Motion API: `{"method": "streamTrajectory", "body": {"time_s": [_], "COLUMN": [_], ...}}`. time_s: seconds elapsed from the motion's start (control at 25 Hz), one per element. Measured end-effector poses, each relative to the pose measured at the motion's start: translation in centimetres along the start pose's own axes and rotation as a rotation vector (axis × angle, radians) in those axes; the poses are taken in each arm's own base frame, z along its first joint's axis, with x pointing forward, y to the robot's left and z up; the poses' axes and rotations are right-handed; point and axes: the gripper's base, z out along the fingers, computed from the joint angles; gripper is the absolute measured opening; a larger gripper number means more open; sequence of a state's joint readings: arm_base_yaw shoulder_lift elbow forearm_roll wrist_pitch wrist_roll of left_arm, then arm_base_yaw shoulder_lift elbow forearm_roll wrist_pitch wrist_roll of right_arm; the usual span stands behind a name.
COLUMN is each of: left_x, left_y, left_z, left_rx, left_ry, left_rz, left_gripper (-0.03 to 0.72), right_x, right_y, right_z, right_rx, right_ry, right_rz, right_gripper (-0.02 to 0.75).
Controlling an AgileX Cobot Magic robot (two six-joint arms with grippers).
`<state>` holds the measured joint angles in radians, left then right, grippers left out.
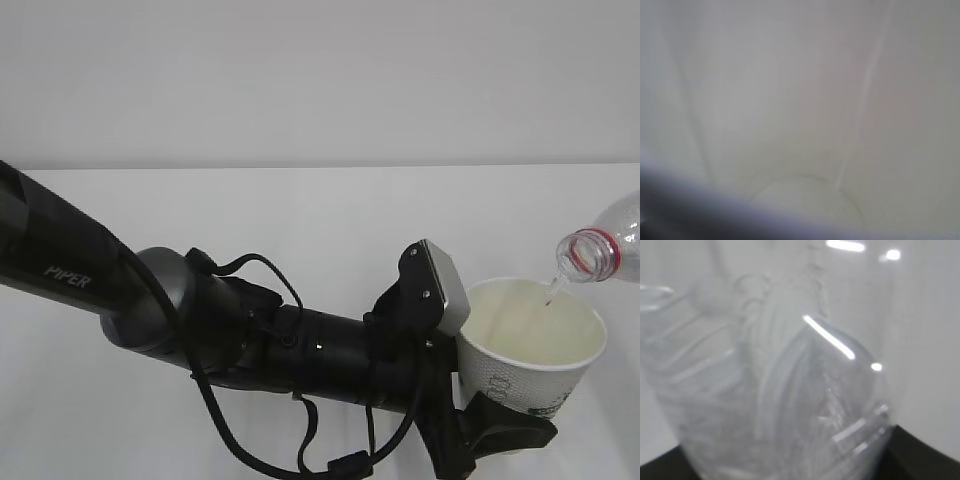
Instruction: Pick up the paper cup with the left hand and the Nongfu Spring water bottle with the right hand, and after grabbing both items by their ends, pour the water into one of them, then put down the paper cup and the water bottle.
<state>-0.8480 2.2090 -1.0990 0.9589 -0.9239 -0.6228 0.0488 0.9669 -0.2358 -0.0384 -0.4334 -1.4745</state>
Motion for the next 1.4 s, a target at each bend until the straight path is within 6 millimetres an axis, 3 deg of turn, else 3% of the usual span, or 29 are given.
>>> {"method": "streamTrajectory", "body": {"time_s": [1.4], "left_x": [0.0], "left_y": [0.0], "left_z": [0.0], "left_rx": [0.0], "left_ry": [0.0], "left_rz": [0.0], "left_gripper": [0.517], "right_x": [-0.02], "right_y": [-0.17], "right_z": [0.0], "right_rx": [0.018], "right_ry": [-0.002], "right_rz": [-0.005], "right_gripper": [0.446]}}
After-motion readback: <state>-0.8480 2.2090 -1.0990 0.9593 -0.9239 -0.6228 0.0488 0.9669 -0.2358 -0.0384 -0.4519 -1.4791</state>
